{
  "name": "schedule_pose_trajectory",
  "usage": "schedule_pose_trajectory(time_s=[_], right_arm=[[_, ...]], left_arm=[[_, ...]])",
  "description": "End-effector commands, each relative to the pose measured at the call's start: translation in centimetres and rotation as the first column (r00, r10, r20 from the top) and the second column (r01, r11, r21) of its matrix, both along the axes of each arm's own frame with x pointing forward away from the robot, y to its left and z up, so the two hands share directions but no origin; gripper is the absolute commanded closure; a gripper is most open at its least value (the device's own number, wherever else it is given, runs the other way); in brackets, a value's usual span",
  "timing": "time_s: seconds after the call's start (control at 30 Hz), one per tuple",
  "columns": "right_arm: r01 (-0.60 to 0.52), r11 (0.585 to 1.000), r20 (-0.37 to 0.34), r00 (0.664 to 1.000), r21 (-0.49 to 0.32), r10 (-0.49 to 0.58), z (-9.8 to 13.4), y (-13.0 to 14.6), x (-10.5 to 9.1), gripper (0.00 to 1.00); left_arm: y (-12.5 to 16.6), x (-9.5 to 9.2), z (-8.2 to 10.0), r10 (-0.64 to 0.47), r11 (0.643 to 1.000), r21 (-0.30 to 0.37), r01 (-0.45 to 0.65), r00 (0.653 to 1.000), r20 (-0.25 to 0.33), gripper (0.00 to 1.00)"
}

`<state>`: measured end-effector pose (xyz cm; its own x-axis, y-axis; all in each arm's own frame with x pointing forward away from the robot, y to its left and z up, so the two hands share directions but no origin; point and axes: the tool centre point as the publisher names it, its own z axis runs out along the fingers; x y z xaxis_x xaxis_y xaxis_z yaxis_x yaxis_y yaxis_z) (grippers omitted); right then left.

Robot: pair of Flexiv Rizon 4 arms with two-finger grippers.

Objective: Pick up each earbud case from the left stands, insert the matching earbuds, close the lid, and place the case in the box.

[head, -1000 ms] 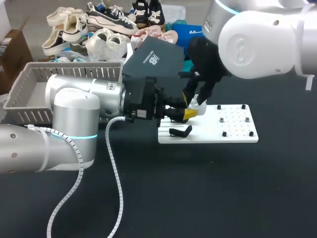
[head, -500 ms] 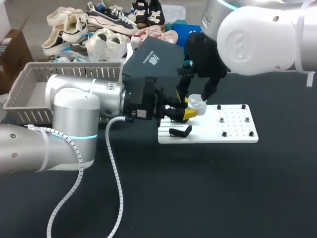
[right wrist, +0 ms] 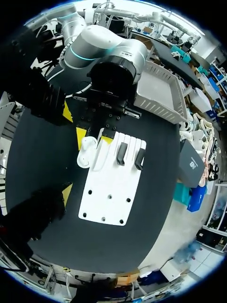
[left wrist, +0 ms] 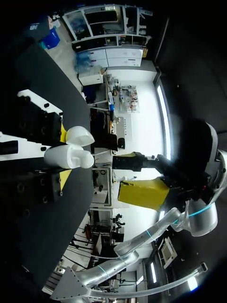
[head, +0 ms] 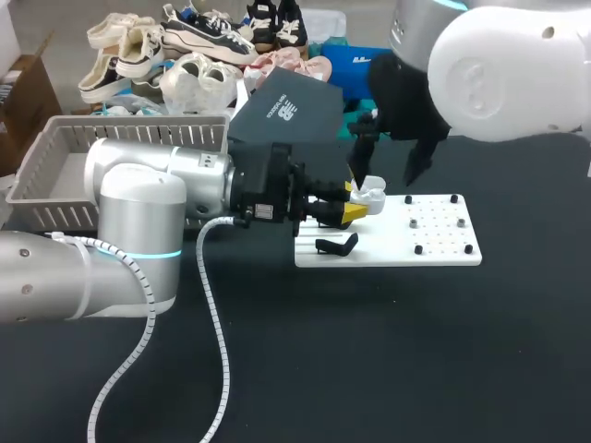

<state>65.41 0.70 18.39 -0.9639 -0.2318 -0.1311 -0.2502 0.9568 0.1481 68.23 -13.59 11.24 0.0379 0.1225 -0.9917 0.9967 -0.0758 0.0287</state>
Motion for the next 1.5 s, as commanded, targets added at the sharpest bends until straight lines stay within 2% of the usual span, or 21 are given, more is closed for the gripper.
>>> schedule_pose_trajectory(time_s=[0.03,0.57,0.87,1.33,1.43,1.5], right_arm=[[0.011,1.0,0.001,1.0,0.002,-0.011,-0.6,-0.7,-0.2,0.25],[0.032,0.999,-0.039,0.999,-0.027,-0.033,-2.5,-1.5,0.7,0.28],[0.034,0.999,-0.061,0.998,-0.004,-0.034,-3.0,-1.7,1.4,0.31],[0.037,0.999,-0.057,0.998,0.011,-0.036,-2.7,-1.6,1.7,0.27],[0.06,0.998,-0.037,0.998,0.015,-0.06,-2.1,-1.9,2.1,0.15],[0.078,0.997,-0.027,0.997,0.022,-0.077,-1.6,-2.1,2.6,0.0]], left_arm=[[0.0,0.2,0.0,-0.002,1.0,-0.001,0.002,1.0,0.0,1.0],[0.0,0.2,0.0,-0.002,1.0,-0.001,0.002,1.0,0.0,1.0],[0.0,0.2,0.0,-0.002,1.0,-0.001,0.002,1.0,0.0,1.0],[0.0,0.2,0.0,-0.002,1.0,-0.001,0.002,1.0,0.0,1.0],[0.0,0.2,0.0,-0.002,1.0,-0.001,0.002,1.0,0.0,1.0],[0.0,0.2,0.0,-0.002,1.0,-0.001,0.002,1.0,0.0,1.0]])
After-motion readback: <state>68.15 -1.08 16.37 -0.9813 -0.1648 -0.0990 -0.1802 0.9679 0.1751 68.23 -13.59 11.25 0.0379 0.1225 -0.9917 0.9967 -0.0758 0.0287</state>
